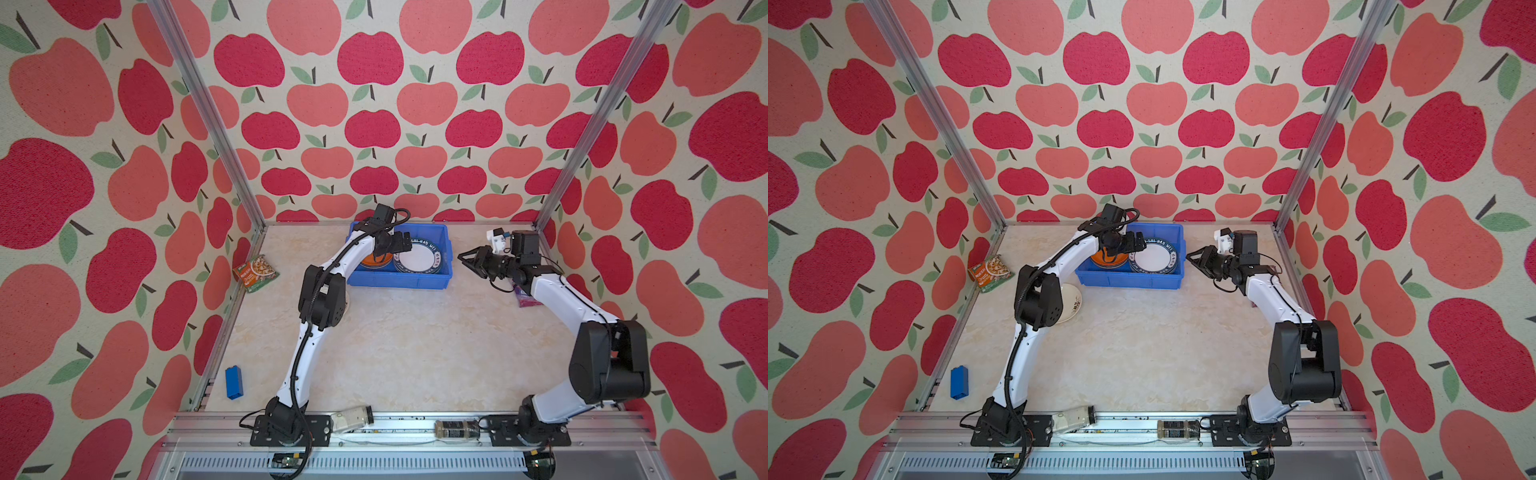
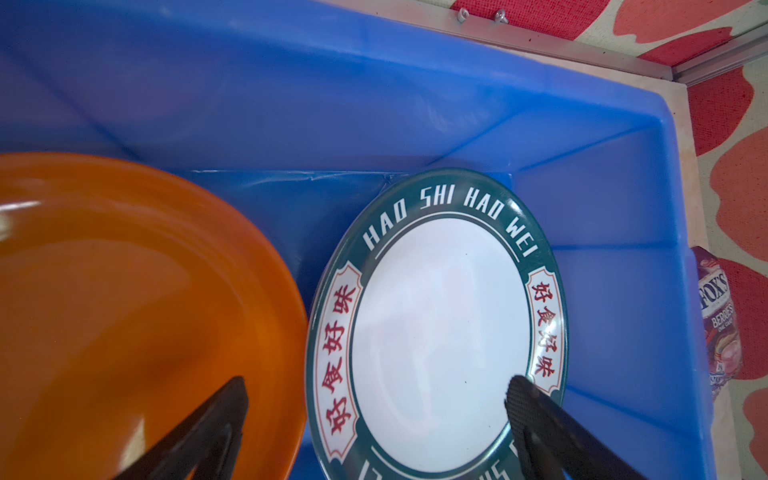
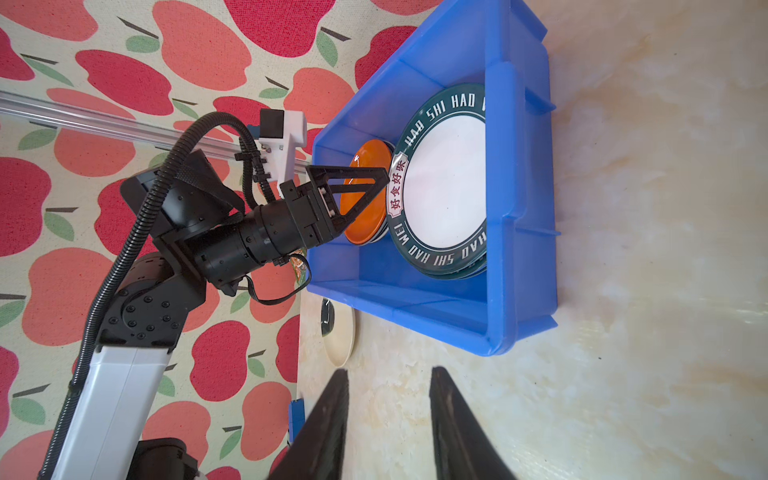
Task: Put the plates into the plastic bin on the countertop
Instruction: 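Open the left gripper to release the plate standing in the bin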
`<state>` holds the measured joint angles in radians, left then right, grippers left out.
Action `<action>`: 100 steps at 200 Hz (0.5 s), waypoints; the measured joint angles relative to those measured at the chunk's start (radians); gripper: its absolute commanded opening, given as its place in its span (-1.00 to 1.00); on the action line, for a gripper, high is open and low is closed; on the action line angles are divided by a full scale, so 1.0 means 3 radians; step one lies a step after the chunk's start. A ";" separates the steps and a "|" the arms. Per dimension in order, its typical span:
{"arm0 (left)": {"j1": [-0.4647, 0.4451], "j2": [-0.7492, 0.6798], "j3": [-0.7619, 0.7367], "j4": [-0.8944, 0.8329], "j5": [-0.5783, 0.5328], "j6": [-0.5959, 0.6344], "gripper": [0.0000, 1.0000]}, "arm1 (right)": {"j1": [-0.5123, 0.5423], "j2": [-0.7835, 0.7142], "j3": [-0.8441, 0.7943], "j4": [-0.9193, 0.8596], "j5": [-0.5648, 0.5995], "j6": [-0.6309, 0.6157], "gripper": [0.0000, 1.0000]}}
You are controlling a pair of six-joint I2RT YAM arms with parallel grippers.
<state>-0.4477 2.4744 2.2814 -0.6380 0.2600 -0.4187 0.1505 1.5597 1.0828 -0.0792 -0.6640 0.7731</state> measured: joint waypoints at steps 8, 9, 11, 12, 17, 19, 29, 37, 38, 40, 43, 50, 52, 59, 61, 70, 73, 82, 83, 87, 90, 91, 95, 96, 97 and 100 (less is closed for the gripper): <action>-0.0005 0.0000 0.0000 0.0000 -0.0004 0.0009 0.98 | 0.0001 0.0017 0.0000 0.0003 0.0000 0.0009 -0.29; -0.0005 0.0000 0.0000 0.0000 -0.0005 0.0009 0.98 | 0.0003 0.0018 0.0000 0.0004 0.0000 0.0009 -0.29; -0.0006 0.0000 0.0000 0.0000 -0.0005 0.0011 0.99 | 0.0005 0.0022 0.0000 0.0004 0.0000 0.0010 -0.29; -0.0008 0.0000 0.0000 0.0000 -0.0005 0.0011 0.99 | 0.0005 0.0023 0.0000 0.0004 0.0000 0.0009 -0.29; -0.0013 0.0000 0.0000 0.0000 -0.0006 0.0014 0.99 | 0.0009 0.0032 0.0000 0.0004 0.0000 0.0010 -0.29; -0.0014 0.0000 0.0000 0.0000 -0.0005 0.0015 1.00 | 0.0010 0.0034 0.0000 0.0004 0.0000 0.0010 -0.29; -0.0025 0.0000 -0.0003 0.0001 -0.0006 0.0029 0.99 | 0.0015 0.0047 0.0000 0.0004 0.0000 0.0011 -0.29; -0.0036 0.0000 -0.0004 0.0001 -0.0005 0.0037 0.97 | 0.0015 0.0053 0.0000 0.0004 0.0000 0.0011 -0.29; -0.0037 0.0000 -0.0003 0.0000 -0.0006 0.0036 0.96 | 0.0015 0.0053 0.0000 0.0004 0.0000 0.0011 -0.29; -0.0039 0.0000 -0.0004 0.0000 -0.0006 0.0037 0.95 | 0.0015 0.0055 0.0000 0.0004 0.0000 0.0011 -0.29; -0.0045 0.0000 -0.0004 0.0001 -0.0005 0.0036 0.94 | 0.0015 0.0056 0.0000 0.0004 0.0000 0.0011 -0.30; -0.0056 0.0000 -0.0004 0.0000 -0.0005 0.0048 0.92 | 0.0015 0.0058 0.0000 0.0004 0.0000 0.0011 -0.30; -0.0060 0.0000 -0.0004 0.0001 -0.0005 0.0050 0.91 | 0.0015 0.0058 0.0000 0.0004 0.0000 0.0011 -0.30; -0.0071 0.0000 -0.0004 0.0000 -0.0005 0.0058 0.87 | 0.0015 0.0064 0.0000 0.0004 0.0000 0.0011 -0.30; -0.0074 0.0000 -0.0004 0.0001 -0.0005 0.0056 0.86 | 0.0015 0.0065 0.0001 0.0004 0.0000 0.0011 -0.30; -0.0089 0.0000 -0.0004 0.0001 -0.0005 0.0062 0.83 | 0.0015 0.0071 0.0001 0.0004 0.0000 0.0013 -0.30; -0.0093 0.0000 -0.0004 0.0001 -0.0005 0.0062 0.83 | 0.0015 0.0076 0.0001 0.0004 0.0000 0.0013 -0.30; -0.0102 0.0000 -0.0004 0.0001 -0.0005 0.0061 0.82 | 0.0015 0.0086 0.0001 0.0004 0.0000 0.0011 -0.31; -0.0103 0.0000 -0.0004 0.0001 -0.0005 0.0061 0.82 | 0.0015 0.0088 0.0001 0.0004 0.0000 0.0013 -0.31; -0.0106 0.0000 -0.0004 0.0001 -0.0004 0.0061 0.82 | 0.0015 0.0093 0.0001 0.0004 0.0000 0.0013 -0.31; -0.0109 0.0000 -0.0004 0.0001 -0.0004 0.0061 0.81 | 0.0015 0.0097 0.0001 0.0004 0.0000 0.0013 -0.31; -0.0111 0.0000 -0.0004 0.0001 -0.0005 0.0061 0.81 | 0.0015 0.0097 0.0001 0.0004 0.0000 0.0013 -0.31; -0.0114 0.0000 -0.0004 0.0001 -0.0004 0.0060 0.81 | 0.0017 0.0102 0.0001 0.0004 0.0000 0.0011 -0.31; -0.0114 0.0000 -0.0004 0.0001 -0.0004 0.0060 0.81 | 0.0017 0.0103 0.0001 0.0004 0.0000 0.0013 -0.31; -0.0114 0.0000 -0.0004 0.0001 -0.0004 0.0060 0.81 | 0.0017 0.0103 0.0001 0.0004 0.0000 0.0013 -0.31; -0.0117 0.0000 -0.0004 0.0001 -0.0003 0.0060 0.81 | 0.0017 0.0106 0.0001 0.0004 0.0000 0.0013 -0.31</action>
<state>-0.4828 2.4744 2.2803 -0.6376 0.2592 -0.4007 0.1555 1.5913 1.0832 -0.0780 -0.6640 0.7769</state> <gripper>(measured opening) 0.907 0.348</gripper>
